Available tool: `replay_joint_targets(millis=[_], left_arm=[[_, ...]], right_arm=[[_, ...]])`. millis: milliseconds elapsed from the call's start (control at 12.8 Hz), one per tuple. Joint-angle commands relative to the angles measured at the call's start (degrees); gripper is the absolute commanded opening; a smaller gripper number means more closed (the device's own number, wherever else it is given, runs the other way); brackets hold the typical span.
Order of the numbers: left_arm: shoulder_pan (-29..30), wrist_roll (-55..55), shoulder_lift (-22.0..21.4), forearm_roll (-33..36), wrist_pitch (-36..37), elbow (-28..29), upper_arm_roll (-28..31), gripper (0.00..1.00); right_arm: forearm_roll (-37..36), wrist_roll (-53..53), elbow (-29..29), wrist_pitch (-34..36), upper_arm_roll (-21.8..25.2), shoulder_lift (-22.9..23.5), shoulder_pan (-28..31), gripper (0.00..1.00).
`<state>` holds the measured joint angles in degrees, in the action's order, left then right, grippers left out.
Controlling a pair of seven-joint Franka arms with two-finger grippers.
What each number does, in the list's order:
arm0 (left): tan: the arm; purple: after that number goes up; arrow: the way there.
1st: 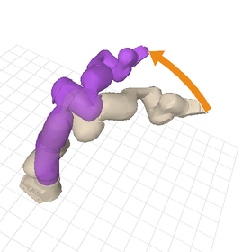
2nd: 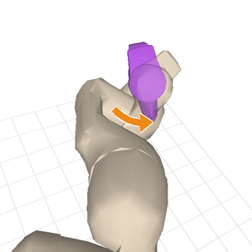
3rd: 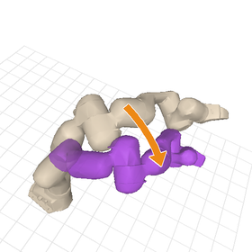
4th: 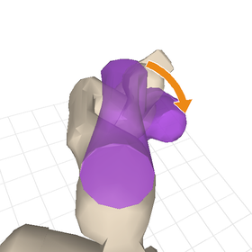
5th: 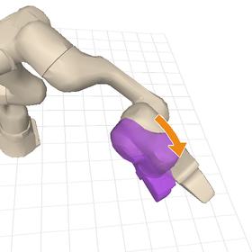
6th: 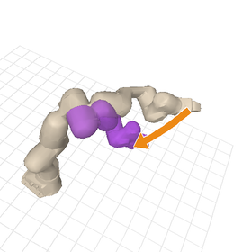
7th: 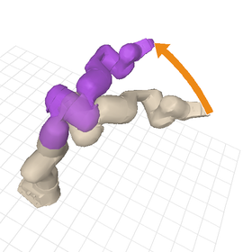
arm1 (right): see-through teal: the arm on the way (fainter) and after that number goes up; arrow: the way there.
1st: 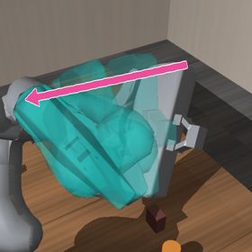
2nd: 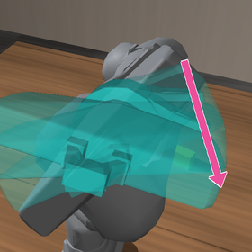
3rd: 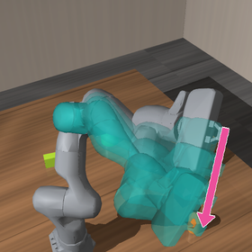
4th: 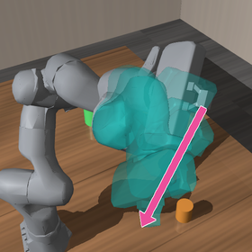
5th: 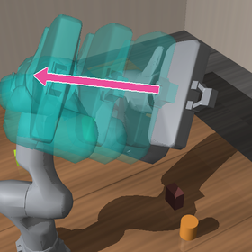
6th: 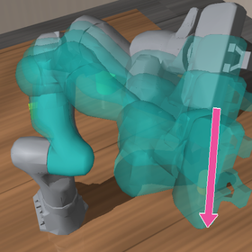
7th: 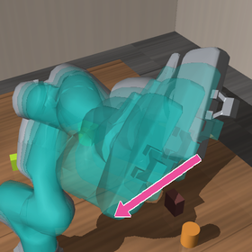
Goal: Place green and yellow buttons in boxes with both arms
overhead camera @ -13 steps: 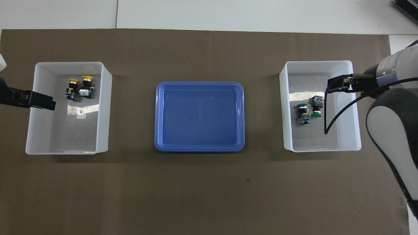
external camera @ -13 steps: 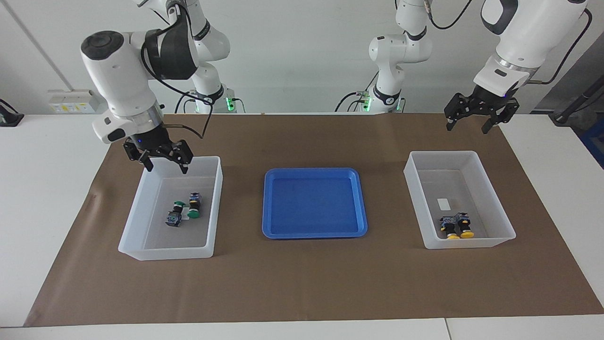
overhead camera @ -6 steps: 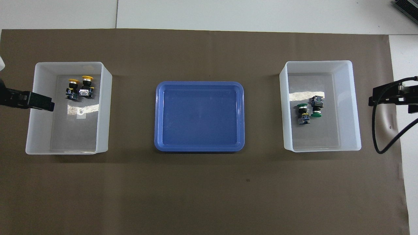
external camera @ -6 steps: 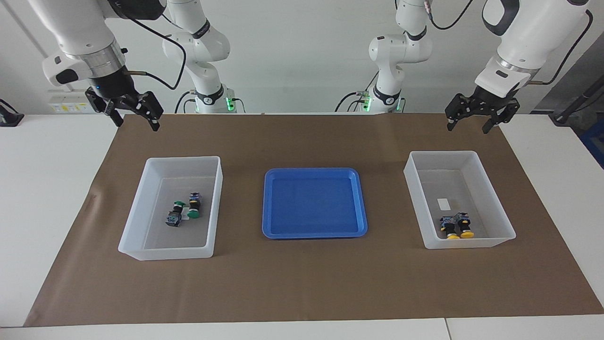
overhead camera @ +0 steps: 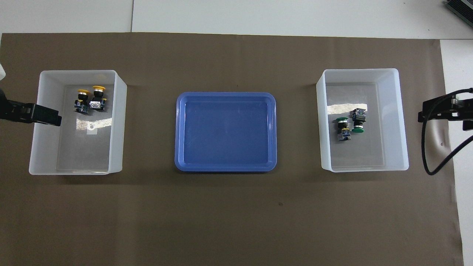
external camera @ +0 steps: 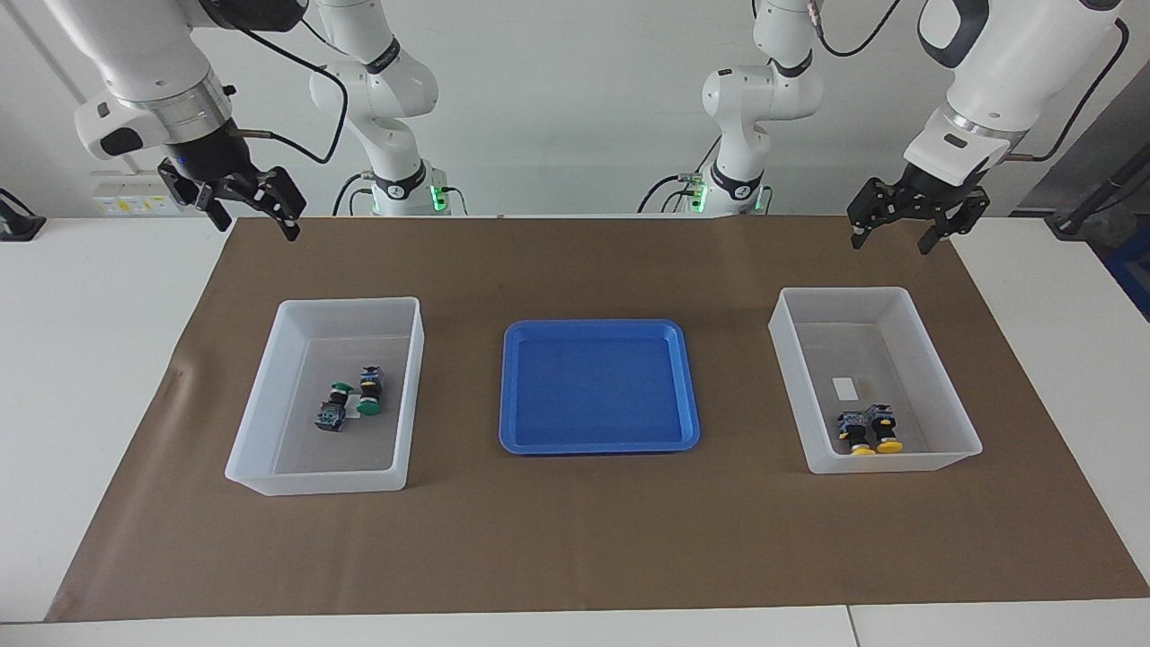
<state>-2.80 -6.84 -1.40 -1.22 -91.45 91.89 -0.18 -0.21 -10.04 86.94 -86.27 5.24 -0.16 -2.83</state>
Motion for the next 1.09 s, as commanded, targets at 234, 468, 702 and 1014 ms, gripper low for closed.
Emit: replay_joint_targets(millis=[234, 468, 702, 1014], left_arm=[[-0.54, -0.37, -0.45, -0.19, 0.66, 0.39, 0.62, 1.0], [-0.54, -0.37, -0.45, -0.19, 0.66, 0.39, 0.71, 1.0], [-0.54, -0.37, -0.45, -0.19, 0.66, 0.39, 0.62, 1.0], [-0.54, -0.37, -0.45, -0.19, 0.66, 0.39, 0.62, 1.0]], right_arm=[[-1.45, 4.76, 0.69, -0.57, 0.03, -0.54, 0.37, 1.0], [-1.47, 4.59, 0.77, -0.57, -0.49, -0.63, 0.45, 1.0], [-0.85, 4.06, 0.77, -0.57, -0.67, -0.8, 0.45, 1.0], [-0.85, 4.06, 1.04, -0.66, -0.67, -0.8, 0.54, 1.0]])
